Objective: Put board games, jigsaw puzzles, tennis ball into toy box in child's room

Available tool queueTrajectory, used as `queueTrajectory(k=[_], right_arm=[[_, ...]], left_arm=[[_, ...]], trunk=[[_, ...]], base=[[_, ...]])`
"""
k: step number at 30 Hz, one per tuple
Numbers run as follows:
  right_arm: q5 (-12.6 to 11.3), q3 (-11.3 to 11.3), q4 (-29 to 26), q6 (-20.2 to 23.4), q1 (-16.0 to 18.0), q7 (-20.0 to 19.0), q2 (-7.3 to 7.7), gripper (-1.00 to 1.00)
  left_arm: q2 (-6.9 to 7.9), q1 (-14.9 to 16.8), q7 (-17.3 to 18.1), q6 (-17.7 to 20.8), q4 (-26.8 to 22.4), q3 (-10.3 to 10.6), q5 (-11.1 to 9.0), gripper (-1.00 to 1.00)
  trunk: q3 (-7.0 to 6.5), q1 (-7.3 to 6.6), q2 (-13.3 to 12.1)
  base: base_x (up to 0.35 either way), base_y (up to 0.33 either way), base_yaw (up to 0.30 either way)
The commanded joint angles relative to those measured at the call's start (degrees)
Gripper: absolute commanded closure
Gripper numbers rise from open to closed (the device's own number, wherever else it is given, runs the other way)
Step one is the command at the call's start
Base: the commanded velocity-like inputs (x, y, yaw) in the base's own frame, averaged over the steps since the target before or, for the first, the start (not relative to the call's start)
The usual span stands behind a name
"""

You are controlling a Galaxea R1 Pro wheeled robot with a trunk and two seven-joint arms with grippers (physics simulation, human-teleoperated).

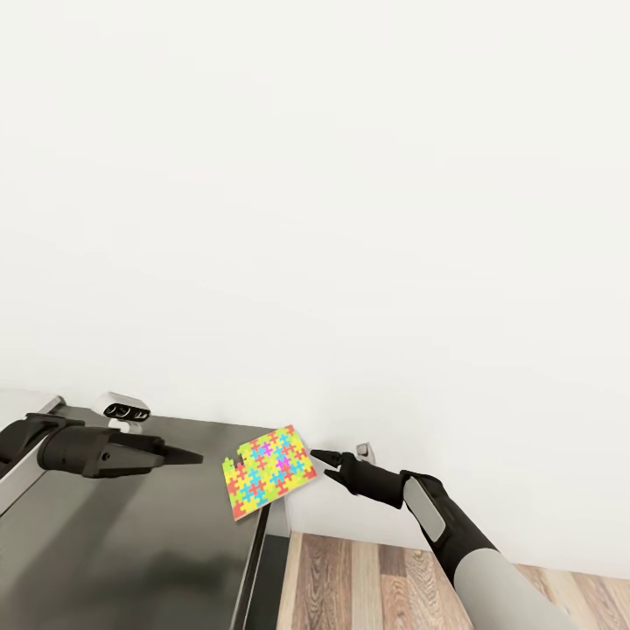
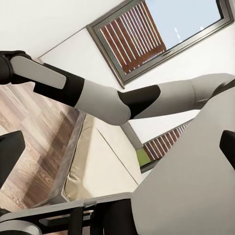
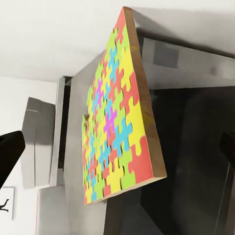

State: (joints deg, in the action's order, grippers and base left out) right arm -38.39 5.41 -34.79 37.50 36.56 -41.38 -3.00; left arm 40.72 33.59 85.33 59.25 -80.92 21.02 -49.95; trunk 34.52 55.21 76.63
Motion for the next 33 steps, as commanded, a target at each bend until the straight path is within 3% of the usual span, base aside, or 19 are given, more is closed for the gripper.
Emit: queueTrajectory(k=[1, 21, 33], right_arm=[[-0.37, 0.04, -0.01, 0.38, 0.05, 0.08, 0.01, -1.0], [-0.37, 0.04, -0.01, 0.38, 0.01, 0.15, 0.01, -1.0], [-0.37, 0.04, -0.01, 0.38, 0.03, 0.16, 0.01, -1.0]], left_arm=[[0.06, 0.08, 0.19, 0.6, 0.03, 0.16, -0.15, -1.0], [-0.02, 0.08, 0.1, 0.57, 0.06, 0.16, -0.21, -1.0], [-0.03, 0.08, 0.11, 0.6, 0.06, 0.16, -0.23, -1.0]], trunk=[[0.05, 0.0, 0.03], [0.05, 0.0, 0.03], [2.21, 2.64, 4.85]], base=[[0.0, 0.001, 0.0], [0.0, 0.027, 0.0], [0.0, 0.0, 0.0]])
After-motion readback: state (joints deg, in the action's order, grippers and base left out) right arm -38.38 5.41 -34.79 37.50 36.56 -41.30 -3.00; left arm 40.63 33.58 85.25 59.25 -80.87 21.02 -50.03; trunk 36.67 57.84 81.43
